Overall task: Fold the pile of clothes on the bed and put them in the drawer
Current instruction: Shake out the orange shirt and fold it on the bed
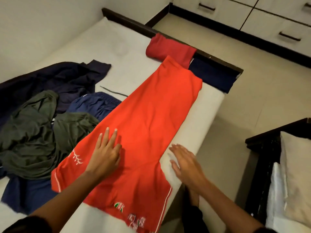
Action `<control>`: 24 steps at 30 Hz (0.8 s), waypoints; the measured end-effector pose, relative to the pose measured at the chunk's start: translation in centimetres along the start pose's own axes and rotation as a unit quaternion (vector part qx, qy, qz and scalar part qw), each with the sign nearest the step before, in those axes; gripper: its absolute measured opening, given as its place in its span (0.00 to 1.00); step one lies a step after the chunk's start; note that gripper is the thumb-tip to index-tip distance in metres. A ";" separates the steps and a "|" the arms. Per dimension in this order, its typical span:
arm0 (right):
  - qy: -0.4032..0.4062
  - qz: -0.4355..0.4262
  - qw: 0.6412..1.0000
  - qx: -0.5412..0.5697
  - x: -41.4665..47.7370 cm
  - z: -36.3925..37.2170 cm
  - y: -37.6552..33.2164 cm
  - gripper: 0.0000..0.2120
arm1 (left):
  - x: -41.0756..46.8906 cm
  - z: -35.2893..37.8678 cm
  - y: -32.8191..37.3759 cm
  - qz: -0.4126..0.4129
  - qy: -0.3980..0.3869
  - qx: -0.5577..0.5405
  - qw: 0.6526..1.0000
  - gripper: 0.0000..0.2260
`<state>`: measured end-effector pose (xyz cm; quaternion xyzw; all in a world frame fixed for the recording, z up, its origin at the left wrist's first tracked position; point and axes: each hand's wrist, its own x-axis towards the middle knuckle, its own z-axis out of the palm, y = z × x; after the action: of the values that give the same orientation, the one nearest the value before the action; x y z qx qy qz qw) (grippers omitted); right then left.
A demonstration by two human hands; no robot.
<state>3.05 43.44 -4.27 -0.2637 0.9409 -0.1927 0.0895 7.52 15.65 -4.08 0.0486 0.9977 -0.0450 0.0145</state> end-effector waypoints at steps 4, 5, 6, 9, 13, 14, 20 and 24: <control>0.008 0.080 0.997 0.003 7.5 -3.2 7.3 0.21 | 9.5 -0.7 4.3 0.032 -0.005 -0.035 0.999 0.20; -0.006 0.089 0.996 0.006 9.3 -3.9 9.0 0.21 | 11.8 -0.7 5.4 0.035 -0.007 -0.045 0.998 0.20; -0.012 0.095 0.995 0.011 11.2 -4.6 10.7 0.21 | 14.2 -0.7 6.6 0.035 -0.002 -0.053 0.998 0.20; -0.016 0.113 0.993 0.017 15.8 -6.2 14.7 0.22 | 20.2 -0.5 10.2 0.026 -0.023 -0.112 0.993 0.17; 0.000 0.132 0.990 0.051 21.0 -7.3 18.6 0.19 | 26.6 -0.2 13.8 -0.005 -0.062 -0.158 0.985 0.19; -0.002 0.132 0.990 0.057 22.2 -7.6 19.5 0.19 | 28.1 0.0 14.7 -0.009 -0.084 -0.165 0.983 0.22; -0.033 0.129 0.988 0.074 27.5 -7.6 22.5 0.29 | 33.5 1.5 18.4 -0.056 -0.135 -0.153 0.977 0.40; -0.014 0.116 0.992 0.050 28.8 -7.0 23.3 0.25 | 34.4 2.9 19.5 -0.084 -0.110 -0.158 0.978 0.36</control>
<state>-33.88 48.69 -9.35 -0.1509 0.9530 -0.2238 0.1373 -24.72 37.98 -9.81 -0.0435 0.9850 0.1075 0.1274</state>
